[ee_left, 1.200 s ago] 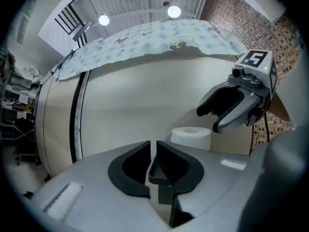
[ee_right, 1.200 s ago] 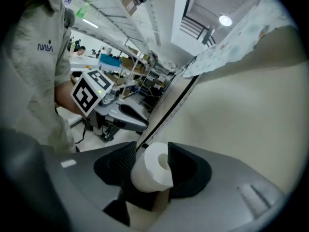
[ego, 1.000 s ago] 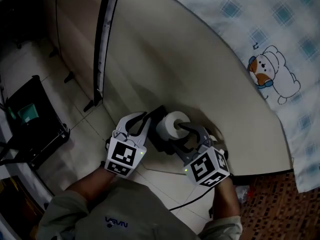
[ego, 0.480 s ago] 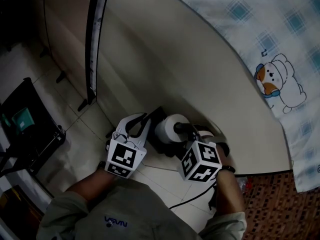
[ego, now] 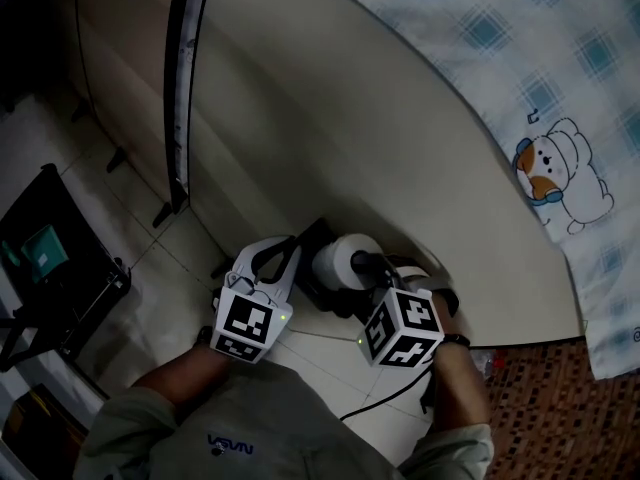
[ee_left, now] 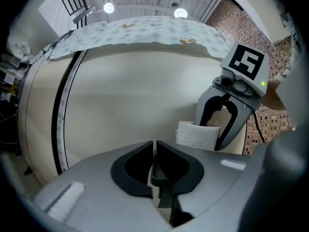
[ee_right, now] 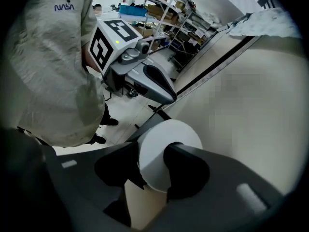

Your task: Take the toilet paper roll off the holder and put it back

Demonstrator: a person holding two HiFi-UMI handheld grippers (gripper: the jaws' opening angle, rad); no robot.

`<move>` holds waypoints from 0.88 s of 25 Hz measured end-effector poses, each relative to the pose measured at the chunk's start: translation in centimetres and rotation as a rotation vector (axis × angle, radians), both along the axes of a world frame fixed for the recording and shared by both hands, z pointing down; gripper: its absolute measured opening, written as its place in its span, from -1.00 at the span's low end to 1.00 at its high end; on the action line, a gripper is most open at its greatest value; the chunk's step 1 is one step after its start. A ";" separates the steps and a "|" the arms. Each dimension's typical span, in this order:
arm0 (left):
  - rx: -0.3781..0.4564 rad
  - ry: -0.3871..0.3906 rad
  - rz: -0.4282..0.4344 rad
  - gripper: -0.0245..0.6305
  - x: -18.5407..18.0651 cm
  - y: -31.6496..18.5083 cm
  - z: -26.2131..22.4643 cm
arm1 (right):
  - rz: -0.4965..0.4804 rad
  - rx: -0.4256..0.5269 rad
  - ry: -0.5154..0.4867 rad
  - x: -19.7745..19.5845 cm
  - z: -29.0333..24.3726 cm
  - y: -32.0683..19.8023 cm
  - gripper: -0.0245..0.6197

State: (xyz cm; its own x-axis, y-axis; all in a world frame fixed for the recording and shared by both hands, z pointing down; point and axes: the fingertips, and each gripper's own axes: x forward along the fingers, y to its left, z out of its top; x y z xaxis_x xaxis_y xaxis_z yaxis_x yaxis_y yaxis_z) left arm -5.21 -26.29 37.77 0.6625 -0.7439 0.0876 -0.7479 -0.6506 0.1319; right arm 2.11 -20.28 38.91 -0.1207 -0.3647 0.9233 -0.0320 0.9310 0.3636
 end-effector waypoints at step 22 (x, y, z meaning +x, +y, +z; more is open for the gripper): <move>0.029 -0.054 0.012 -0.91 1.7 4.5 0.7 | 0.702 0.302 -1.207 8.9 -8.4 6.1 -0.39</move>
